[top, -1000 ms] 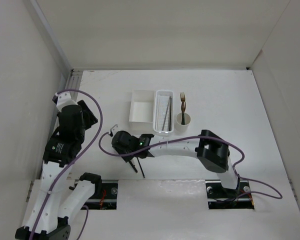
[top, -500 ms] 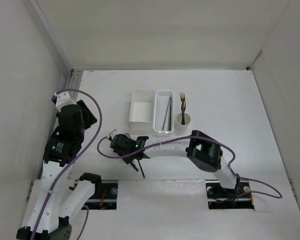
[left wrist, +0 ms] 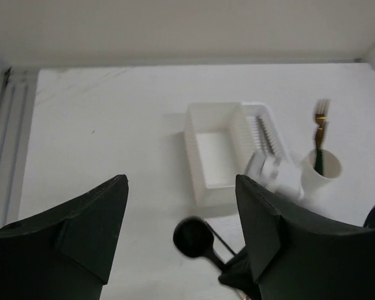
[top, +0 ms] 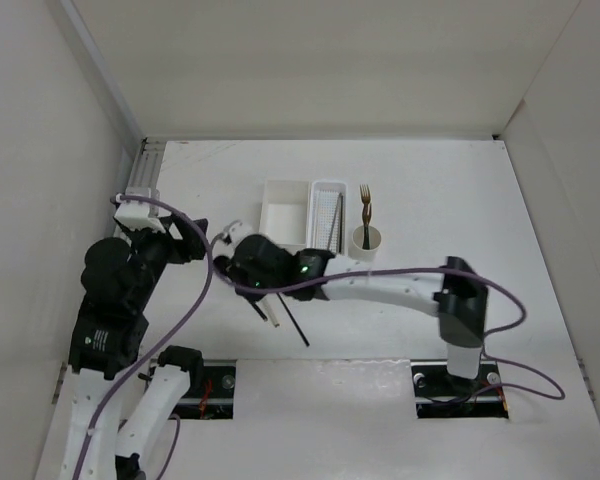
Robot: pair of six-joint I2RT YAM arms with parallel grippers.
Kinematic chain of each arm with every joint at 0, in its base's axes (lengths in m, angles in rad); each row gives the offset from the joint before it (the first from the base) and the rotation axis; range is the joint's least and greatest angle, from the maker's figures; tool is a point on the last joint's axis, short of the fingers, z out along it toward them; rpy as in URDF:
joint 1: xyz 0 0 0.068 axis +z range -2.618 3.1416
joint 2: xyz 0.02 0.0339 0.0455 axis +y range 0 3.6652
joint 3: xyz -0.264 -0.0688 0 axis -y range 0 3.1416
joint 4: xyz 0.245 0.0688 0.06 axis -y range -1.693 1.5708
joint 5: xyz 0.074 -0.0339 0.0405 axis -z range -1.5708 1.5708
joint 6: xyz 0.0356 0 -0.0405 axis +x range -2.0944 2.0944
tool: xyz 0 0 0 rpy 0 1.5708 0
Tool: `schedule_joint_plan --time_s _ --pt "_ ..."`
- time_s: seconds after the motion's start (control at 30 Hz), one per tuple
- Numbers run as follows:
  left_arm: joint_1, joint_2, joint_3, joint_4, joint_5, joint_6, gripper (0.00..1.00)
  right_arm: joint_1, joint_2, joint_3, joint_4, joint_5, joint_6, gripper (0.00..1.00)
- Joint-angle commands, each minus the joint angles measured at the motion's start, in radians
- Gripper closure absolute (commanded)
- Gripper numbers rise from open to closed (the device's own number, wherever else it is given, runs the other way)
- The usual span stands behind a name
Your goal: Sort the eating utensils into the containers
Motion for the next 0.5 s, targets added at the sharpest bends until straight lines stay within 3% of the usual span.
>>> schedule_joint_plan --time_s 0.0,0.1,0.13,0.17,0.23,0.3,0.33,0.47 --pt "0.001 -0.029 0.028 0.126 0.305 0.149 0.33 -0.108 -0.236 -0.069 0.174 -0.027 0.075 1.0" --pt "0.001 -0.02 0.019 0.103 0.622 0.158 0.29 -0.213 -0.382 -0.175 0.304 -0.042 0.087 1.0" --pt "0.001 -0.02 0.01 0.103 0.691 0.149 0.27 -0.224 -0.419 -0.175 0.304 -0.029 0.028 1.0" --pt "0.001 -0.009 -0.005 0.103 0.857 0.134 0.24 -0.233 -0.43 -0.166 0.304 -0.018 -0.012 1.0" --pt "0.001 0.018 -0.057 0.125 1.001 0.112 0.19 -0.233 -0.445 -0.129 0.316 -0.018 -0.073 1.0" --pt "0.001 0.066 -0.117 0.254 1.156 0.042 0.19 -0.233 -0.457 -0.12 0.374 -0.057 -0.115 1.0" --pt "0.001 0.086 -0.152 0.308 1.169 -0.052 0.19 -0.233 -0.474 -0.12 0.404 -0.07 -0.127 1.0" --pt "0.001 0.189 -0.15 0.601 1.189 -0.182 0.23 -0.233 -0.51 -0.168 0.528 -0.131 -0.127 1.0"
